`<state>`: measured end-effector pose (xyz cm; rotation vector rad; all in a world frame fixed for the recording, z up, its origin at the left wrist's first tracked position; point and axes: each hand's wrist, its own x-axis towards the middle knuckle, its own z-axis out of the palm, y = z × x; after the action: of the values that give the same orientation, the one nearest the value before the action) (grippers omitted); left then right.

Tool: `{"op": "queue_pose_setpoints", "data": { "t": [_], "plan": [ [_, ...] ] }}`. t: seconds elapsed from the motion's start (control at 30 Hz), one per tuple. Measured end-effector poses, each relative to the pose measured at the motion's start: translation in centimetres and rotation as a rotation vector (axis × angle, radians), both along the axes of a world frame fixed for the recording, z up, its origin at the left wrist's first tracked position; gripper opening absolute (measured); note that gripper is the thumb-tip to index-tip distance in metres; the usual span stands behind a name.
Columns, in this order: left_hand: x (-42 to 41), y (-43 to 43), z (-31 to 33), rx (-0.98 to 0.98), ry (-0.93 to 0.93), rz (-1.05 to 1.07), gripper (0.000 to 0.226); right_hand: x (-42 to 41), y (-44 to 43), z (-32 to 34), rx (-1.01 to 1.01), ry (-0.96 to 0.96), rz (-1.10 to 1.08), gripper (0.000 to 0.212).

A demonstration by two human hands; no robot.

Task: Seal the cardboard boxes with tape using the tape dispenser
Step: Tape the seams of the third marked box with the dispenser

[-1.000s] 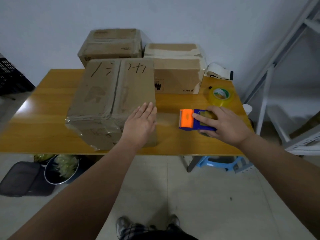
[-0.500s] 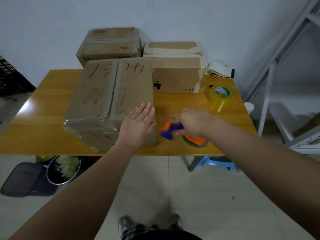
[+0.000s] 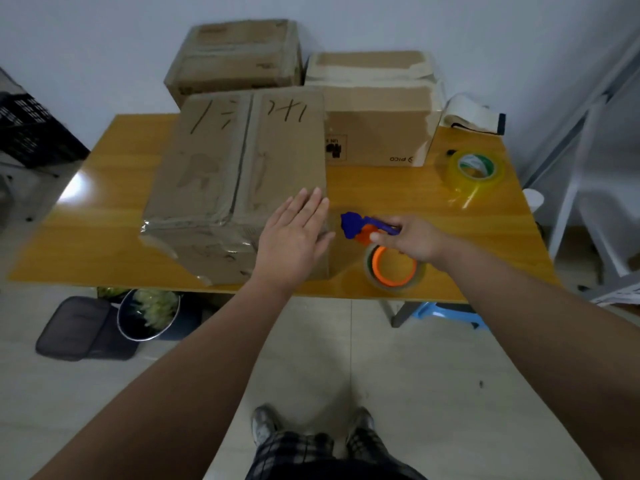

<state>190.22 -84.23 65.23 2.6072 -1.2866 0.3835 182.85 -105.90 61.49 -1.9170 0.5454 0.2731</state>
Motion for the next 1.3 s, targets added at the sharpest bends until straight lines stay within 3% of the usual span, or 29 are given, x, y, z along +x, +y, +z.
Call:
{"op": "queue_pose_setpoints", "data": {
  "t": [0.17,0.33,0.37,0.43,0.47,0.5,0.53,0.57,0.63,0.7,0.77,0.83,1.1,1.3],
  "plan": [
    [0.0,0.0,-0.5,-0.033,-0.076,0.006,0.048,1.9,-0.5,-4.1,-0.156,0.092,-0.121,0.074],
    [0.2,0.0,-0.8,-0.059,-0.134,0.006,0.048,2.6,-0.5,-7.2,-0.29,0.181,-0.103,0.045],
    [0.2,0.0,-0.8,-0.061,-0.141,0.004,0.048,2.6,-0.4,-7.5,-0.377,0.21,-0.063,0.045],
    [0.3,0.1,-1.0,-0.064,-0.15,-0.008,0.048,2.8,-0.2,-7.5,-0.738,0.242,0.02,0.046],
    [0.3,0.1,-1.0,-0.064,-0.15,-0.015,0.047,2.9,0.1,-7.1,-0.841,0.157,-0.001,0.046],
    [0.3,0.1,-1.1,-0.065,-0.151,-0.02,0.047,3.0,0.8,-6.4,-0.822,0.014,-0.056,0.044],
    [0.3,0.1,-1.1,-0.064,-0.15,-0.023,0.048,3.1,1.6,-5.5,-0.657,-0.14,-0.147,0.04],
    [0.3,0.1,-1.1,-0.061,-0.146,-0.023,0.048,3.2,2.6,-4.4,-0.356,-0.225,-0.26,0.039],
    [0.3,0.2,-0.9,-0.046,-0.127,-0.017,0.049,3.3,4.7,-2.0,0.416,-0.088,-0.412,0.059],
    [0.2,0.1,-0.6,-0.038,-0.112,-0.017,0.05,2.9,5.8,-0.8,0.803,0.038,-0.395,0.075],
    [0.0,0.1,-0.4,-0.029,-0.09,-0.013,0.051,2.4,6.2,-0.8,0.859,-0.082,-0.39,0.058],
    [0.0,0.2,0.0,0.009,-0.068,-0.011,0.054,2.1,6.6,-1.0,0.771,-0.202,-0.479,0.035],
    [0.6,2.3,1.5,0.25,-0.036,0.024,0.063,2.5,11.8,-0.7,0.705,-0.248,-0.739,0.027],
    [1.3,4.1,1.3,0.321,-0.018,0.054,0.069,2.5,13.5,-0.5,0.541,-0.324,-0.774,0.014]
  ]
}}
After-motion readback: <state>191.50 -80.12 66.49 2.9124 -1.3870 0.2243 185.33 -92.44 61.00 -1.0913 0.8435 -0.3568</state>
